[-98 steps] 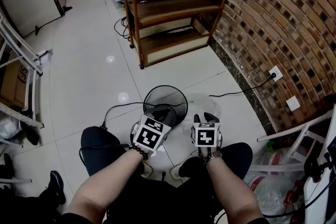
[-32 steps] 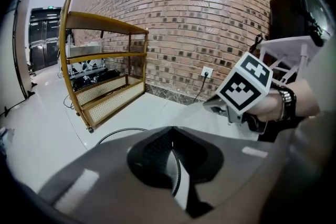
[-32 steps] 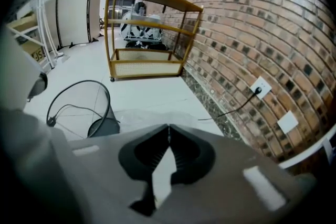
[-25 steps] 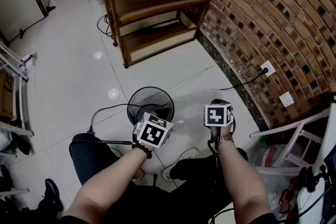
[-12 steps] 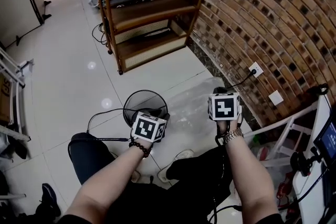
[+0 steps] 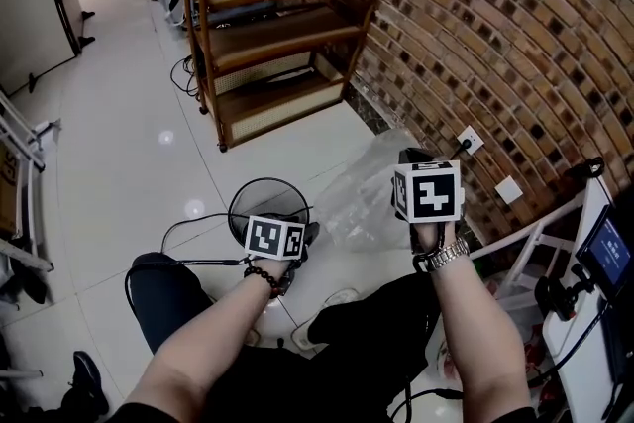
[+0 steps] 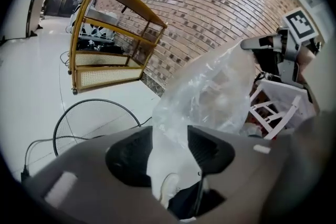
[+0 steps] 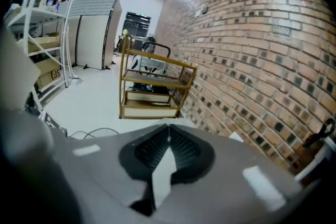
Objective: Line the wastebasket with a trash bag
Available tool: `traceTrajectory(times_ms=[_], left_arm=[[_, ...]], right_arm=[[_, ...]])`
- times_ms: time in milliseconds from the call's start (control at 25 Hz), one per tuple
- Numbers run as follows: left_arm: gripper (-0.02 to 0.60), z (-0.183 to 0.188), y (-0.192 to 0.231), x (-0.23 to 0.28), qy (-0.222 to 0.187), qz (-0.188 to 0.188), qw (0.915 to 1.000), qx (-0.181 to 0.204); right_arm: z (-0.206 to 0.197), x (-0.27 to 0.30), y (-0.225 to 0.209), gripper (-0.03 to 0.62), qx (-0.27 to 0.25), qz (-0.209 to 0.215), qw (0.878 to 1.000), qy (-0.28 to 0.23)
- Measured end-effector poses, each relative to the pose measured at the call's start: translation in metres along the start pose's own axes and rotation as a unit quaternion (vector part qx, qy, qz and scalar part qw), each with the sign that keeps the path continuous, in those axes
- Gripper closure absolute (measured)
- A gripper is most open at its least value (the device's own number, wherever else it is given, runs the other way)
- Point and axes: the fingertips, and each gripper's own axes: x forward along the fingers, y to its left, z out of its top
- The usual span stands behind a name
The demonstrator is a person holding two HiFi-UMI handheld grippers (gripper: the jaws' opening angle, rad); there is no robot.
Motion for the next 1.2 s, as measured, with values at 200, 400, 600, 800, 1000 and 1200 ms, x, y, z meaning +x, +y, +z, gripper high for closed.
traceTrajectory(times_ms=[200,400,600,800,1000,1200], left_arm=[[0.373,-0.019,-0.003,0.006,0.008,-0.021,0.998,-0.06],[0.353,-0.035,-0.016,0.013,-0.01,-0.064,0.9884,-0.138],[0.351,-0.034,-0.009,0.009,-0.05,-0.073,0.9778,-0.19],[0.503,-0.019,0.006,-0.014,-0.081,-0.048,0.9802,-0.174],[0.577,0.007,0.031,-0.059,-0.097,-0.01,0.9869,-0.129],[0.577,0.023,0.059,-0.109,-0.081,0.035,0.9914,-0.097]], right_arm=[[0.025,-0.018,0.007,0.592,0.005,0.016,1.0,-0.023],[0.043,-0.035,0.017,0.592,0.016,0.031,0.999,-0.038],[0.058,-0.044,0.028,0.592,0.021,0.054,0.997,-0.053],[0.059,-0.042,0.036,0.592,0.022,0.065,0.996,-0.055],[0.044,-0.03,0.039,0.592,0.038,0.072,0.996,-0.036],[0.024,-0.012,0.06,0.592,0.043,0.096,0.994,-0.01]])
